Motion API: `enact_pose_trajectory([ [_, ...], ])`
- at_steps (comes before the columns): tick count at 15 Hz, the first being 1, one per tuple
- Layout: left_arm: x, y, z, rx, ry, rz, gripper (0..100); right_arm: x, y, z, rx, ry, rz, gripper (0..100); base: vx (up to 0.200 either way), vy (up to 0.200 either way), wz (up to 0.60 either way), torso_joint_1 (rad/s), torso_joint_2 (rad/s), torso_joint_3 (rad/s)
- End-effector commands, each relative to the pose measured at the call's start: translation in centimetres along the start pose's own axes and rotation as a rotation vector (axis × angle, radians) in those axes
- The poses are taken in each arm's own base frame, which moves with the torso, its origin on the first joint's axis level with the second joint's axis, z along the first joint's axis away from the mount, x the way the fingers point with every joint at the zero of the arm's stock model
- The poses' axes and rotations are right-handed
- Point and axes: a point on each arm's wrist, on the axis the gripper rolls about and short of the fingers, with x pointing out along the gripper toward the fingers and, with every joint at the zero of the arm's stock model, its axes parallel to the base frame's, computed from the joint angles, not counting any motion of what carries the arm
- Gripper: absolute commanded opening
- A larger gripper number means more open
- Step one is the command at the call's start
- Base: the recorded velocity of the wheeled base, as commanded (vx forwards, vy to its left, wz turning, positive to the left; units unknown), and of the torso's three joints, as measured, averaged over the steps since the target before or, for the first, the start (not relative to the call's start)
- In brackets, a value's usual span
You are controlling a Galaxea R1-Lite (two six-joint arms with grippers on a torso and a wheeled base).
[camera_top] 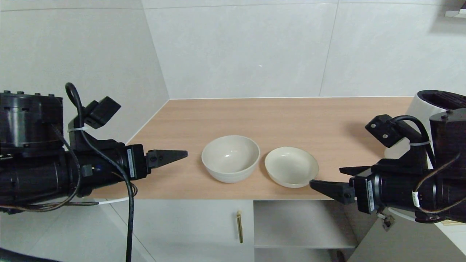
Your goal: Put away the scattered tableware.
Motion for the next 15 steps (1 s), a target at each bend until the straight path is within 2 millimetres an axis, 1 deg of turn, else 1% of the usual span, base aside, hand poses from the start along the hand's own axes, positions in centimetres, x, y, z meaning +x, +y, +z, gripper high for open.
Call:
enact_pose_trajectory([
  [1,0.3,-0.3,0.2,-0.008,0.043,0.002,100,1.6,-0.1,0.1,0.005,0.021,-0.016,100,0.000,0.000,0.00,0.027,-0.05,-0.027],
  [2,0.3,-0.4,0.3,-0.014,0.061,0.006,100,2.0,-0.1,0.3,0.008,0.022,-0.027,100,0.000,0.000,0.00,0.000,0.00,0.000],
  [3,0.5,-0.6,0.4,-0.045,0.116,0.016,100,3.4,-0.3,0.7,0.061,0.019,-0.119,100,0.000,0.000,0.00,0.000,0.00,0.000],
  [4,0.9,-0.9,0.8,-0.112,0.119,0.015,100,4.5,-0.4,1.1,0.103,0.008,-0.177,100,0.000,0.000,0.00,0.000,0.00,0.000],
  [5,1.1,-0.9,1.0,-0.154,0.118,0.015,100,4.8,-0.5,1.2,0.119,0.007,-0.198,100,0.000,0.000,0.00,0.000,0.00,0.000],
  [6,2.0,-1.1,1.5,-0.237,0.118,0.016,100,5.7,-0.8,1.4,0.148,0.020,-0.238,100,0.000,0.000,0.00,0.000,0.00,0.000],
  [9,5.2,-0.9,1.0,-0.319,0.161,0.088,100,6.8,-1.6,2.2,0.214,0.012,-0.310,100,0.000,0.000,0.00,0.000,0.00,0.000],
  [11,6.8,-1.1,1.0,-0.383,0.161,0.124,100,7.3,-2.0,2.3,0.233,0.004,-0.343,100,0.000,0.000,0.00,0.000,0.00,0.000],
  [13,7.5,-1.1,0.9,-0.408,0.163,0.117,100,7.3,-2.0,2.3,0.233,0.004,-0.343,100,0.000,0.000,0.00,0.000,0.00,0.000],
  [15,9.2,-1.2,0.5,-0.457,0.155,0.106,100,7.3,-2.0,2.3,0.233,0.004,-0.343,100,0.000,0.000,0.00,0.000,0.00,0.000],
])
